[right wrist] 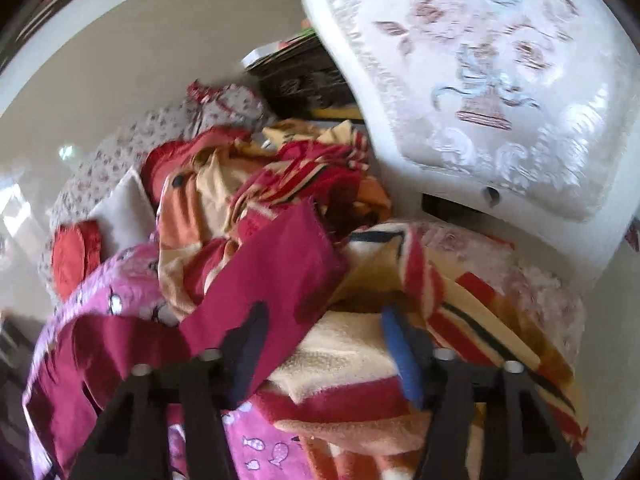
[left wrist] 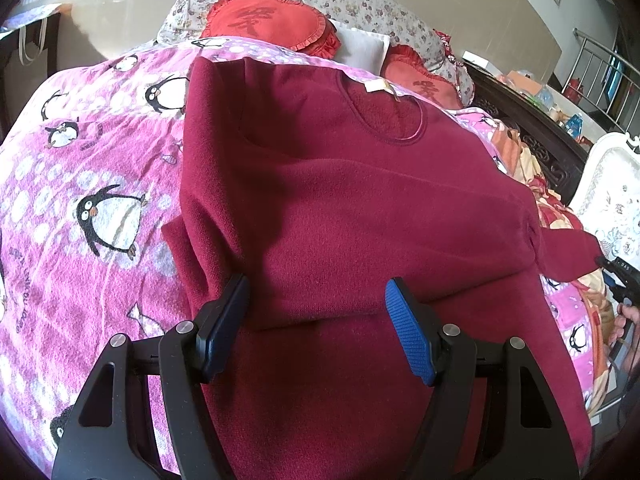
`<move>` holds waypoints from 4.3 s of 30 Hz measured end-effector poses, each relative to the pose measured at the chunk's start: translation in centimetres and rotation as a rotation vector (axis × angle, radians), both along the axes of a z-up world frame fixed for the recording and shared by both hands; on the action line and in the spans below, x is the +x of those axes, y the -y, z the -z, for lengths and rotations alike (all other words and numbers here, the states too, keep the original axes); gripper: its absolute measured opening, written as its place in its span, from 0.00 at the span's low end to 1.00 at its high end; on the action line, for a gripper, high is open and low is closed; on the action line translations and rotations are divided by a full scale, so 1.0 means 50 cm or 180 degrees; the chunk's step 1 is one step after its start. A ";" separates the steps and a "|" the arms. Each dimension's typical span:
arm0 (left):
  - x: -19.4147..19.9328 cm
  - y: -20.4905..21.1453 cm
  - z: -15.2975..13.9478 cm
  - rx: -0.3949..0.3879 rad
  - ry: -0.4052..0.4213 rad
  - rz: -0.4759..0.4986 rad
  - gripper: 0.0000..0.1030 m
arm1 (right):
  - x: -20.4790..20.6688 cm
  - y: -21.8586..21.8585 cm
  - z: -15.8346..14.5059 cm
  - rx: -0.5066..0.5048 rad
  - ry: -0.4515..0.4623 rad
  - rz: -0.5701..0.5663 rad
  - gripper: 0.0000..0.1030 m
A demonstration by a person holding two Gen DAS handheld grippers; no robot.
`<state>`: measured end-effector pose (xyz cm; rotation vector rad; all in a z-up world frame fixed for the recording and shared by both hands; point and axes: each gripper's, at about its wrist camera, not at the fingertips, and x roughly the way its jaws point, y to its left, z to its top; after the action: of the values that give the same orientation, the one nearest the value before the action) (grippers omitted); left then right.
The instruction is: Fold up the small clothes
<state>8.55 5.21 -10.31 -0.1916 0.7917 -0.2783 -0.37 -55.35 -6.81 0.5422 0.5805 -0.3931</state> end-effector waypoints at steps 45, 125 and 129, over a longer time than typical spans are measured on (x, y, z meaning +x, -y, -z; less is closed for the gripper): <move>-0.088 -0.069 0.015 -0.0345 -0.0193 -0.0275 0.69 | 0.303 -0.858 -0.253 0.0147 0.0716 -0.2924 0.05; -0.317 -0.113 0.018 0.0209 -0.0600 0.0979 0.76 | -0.303 -0.536 0.040 -0.0130 -0.0044 -0.2172 0.48; -0.311 -0.099 0.025 -0.0437 -0.0689 0.1130 0.97 | -0.341 -0.520 0.045 -0.0055 0.0035 -0.2068 0.48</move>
<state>-6.97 10.17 -11.57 -0.2119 1.0223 -0.6566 -17.42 -29.32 -9.06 0.3130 0.7055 0.2201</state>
